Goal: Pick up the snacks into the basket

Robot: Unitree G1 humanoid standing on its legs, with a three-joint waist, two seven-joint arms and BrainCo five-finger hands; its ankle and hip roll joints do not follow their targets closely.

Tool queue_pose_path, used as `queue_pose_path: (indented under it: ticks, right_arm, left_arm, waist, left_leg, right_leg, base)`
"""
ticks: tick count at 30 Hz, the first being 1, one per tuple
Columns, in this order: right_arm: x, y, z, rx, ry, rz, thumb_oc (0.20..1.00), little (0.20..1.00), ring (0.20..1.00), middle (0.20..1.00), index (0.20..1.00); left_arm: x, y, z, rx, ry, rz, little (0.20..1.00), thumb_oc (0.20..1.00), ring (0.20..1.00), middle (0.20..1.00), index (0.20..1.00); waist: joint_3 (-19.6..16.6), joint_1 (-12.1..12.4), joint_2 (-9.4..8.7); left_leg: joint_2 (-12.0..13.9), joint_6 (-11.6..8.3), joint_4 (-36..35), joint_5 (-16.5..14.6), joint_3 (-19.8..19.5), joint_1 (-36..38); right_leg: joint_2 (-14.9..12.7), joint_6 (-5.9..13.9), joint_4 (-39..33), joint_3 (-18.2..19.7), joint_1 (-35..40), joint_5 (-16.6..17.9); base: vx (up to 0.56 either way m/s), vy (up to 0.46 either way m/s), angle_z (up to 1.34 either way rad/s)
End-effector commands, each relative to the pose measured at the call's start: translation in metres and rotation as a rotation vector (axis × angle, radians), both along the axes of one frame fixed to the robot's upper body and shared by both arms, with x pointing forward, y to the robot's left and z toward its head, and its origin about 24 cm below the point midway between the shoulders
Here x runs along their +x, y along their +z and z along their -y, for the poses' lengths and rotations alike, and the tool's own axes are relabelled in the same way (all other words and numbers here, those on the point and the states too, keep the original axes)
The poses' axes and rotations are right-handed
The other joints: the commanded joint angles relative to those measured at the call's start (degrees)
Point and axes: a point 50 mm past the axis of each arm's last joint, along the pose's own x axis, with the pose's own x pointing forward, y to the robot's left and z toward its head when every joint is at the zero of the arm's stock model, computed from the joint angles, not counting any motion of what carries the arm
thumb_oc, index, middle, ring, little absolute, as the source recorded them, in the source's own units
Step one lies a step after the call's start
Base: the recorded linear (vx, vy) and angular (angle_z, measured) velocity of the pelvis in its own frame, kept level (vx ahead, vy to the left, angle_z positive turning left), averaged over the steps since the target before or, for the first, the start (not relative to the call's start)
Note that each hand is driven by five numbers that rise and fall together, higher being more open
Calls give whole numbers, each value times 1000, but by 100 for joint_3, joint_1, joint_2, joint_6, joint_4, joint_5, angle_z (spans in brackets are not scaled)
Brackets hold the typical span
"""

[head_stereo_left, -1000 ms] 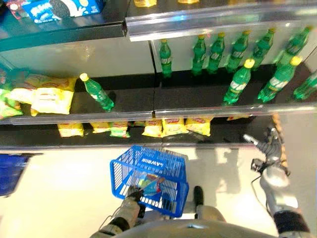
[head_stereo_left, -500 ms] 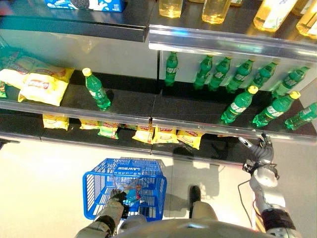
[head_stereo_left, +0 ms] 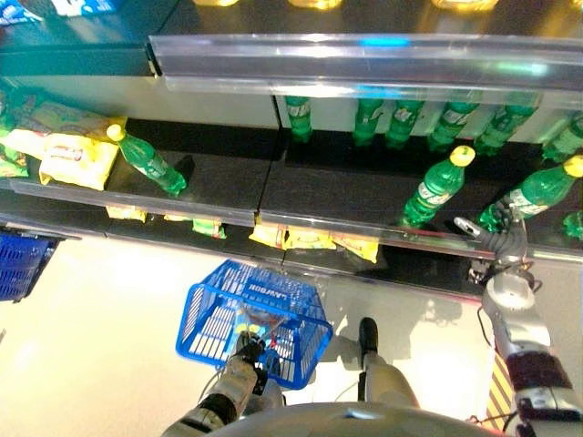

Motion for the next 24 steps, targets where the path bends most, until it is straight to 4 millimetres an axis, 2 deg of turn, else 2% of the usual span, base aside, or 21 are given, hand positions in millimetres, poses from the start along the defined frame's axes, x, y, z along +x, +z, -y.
queue_pose_path:
  ticks: [1,7,15,24]
  right_arm:
    - [12,24,-9,-30,35,112,1000,1000,1000,1000,1000]
    - [21,35,-17,-37,71,154,1000,1000,1000,1000,1000]
    - [15,28,-26,-37,97,146,1000,1000,1000,1000,1000]
    - [-1,12,-39,-9,150,130,1000,1000,1000,1000,1000]
  left_arm:
    - [-16,-8,-30,102,15,-72,200,200,200,200,200]
    - [-15,-8,-23,89,-1,-63,200,200,200,200,200]
    - [-16,-8,-23,83,11,-68,200,200,200,200,200]
    - [-17,-8,-27,86,40,-69,200,200,200,200,200]
  waist:
    - [-55,58,-335]
    - [-70,80,-209]
    - [-59,47,-157]
    - [27,-18,-212]
  left_leg:
    - [-518,81,-96,138,-85,-171]
    - [-581,101,-96,126,-8,-257]
    - [-633,125,-96,63,-25,-133]
    - [-631,115,-96,48,-43,-96]
  right_leg:
    - [-176,385,97,-6,185,-458]
    - [-241,419,64,73,90,-408]
    - [-264,401,67,100,222,-454]
    - [-264,400,72,61,292,-467]
  base:
    - [0,0,0]
    - [5,28,-3]
    - [12,13,-3]
    - [-8,-1,1]
